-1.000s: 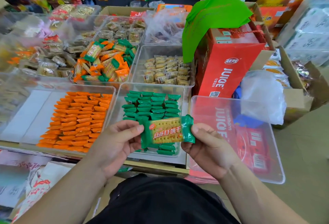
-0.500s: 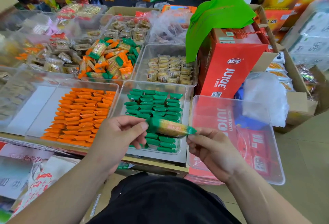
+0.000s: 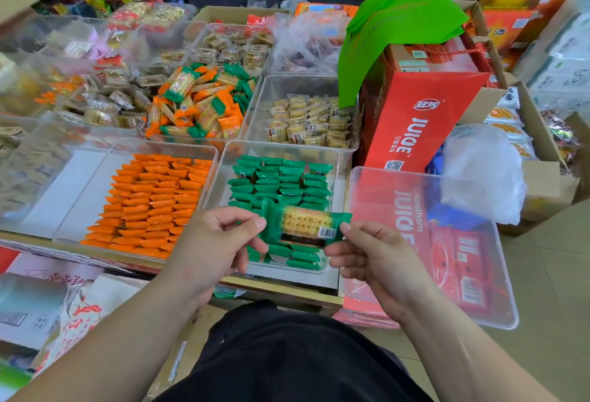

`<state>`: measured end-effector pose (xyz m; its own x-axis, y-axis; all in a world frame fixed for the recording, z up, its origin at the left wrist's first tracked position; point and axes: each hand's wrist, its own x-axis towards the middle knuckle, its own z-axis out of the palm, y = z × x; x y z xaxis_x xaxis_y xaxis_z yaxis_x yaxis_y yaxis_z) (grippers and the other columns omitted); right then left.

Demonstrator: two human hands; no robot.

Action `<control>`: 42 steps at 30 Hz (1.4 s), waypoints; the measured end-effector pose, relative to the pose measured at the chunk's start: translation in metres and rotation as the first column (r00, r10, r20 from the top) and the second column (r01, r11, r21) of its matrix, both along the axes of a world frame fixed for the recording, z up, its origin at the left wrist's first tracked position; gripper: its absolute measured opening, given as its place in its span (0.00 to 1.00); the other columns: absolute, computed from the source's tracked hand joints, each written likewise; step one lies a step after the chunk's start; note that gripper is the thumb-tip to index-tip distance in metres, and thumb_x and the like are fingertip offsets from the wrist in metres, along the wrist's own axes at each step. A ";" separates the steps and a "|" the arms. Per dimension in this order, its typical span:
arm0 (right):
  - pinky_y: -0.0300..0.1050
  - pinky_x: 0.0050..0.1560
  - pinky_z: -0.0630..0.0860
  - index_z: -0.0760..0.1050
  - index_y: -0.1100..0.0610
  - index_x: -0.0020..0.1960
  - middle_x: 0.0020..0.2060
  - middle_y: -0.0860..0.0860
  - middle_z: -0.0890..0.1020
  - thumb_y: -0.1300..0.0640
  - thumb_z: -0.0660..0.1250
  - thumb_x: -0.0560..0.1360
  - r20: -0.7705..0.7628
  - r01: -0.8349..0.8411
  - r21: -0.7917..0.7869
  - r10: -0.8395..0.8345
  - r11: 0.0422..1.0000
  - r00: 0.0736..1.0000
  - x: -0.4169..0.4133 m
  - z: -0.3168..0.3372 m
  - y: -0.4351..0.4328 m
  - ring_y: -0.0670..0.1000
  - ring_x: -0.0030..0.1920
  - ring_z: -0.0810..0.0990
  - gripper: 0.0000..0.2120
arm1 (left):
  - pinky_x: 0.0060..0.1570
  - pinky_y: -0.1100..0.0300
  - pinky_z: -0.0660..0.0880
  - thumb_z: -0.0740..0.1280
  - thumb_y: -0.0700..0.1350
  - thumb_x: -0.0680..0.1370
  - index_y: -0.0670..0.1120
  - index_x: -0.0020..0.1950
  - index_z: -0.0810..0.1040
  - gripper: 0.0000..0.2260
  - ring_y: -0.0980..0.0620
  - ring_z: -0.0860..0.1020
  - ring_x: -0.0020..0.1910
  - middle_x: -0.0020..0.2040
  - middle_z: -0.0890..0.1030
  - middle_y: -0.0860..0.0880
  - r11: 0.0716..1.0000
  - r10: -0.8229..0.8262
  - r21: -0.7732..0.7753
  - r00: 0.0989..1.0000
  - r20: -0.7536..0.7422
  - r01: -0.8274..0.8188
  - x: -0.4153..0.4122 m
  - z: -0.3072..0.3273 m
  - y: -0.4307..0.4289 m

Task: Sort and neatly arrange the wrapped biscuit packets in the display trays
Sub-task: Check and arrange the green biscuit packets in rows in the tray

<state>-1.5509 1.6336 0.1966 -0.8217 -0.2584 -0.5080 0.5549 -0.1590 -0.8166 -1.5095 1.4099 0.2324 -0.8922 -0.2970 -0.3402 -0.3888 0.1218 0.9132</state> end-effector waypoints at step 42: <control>0.53 0.62 0.66 0.75 0.39 0.69 0.63 0.44 0.79 0.54 0.55 0.81 0.404 -0.470 0.858 0.840 -0.210 0.363 -0.060 -0.121 -0.135 0.55 0.60 0.68 0.21 | 0.62 0.51 0.67 0.43 0.68 0.76 0.59 0.75 0.68 0.33 0.48 0.67 0.64 0.69 0.69 0.51 0.175 -0.783 -0.653 0.506 0.361 0.737 -0.055 -0.179 -0.124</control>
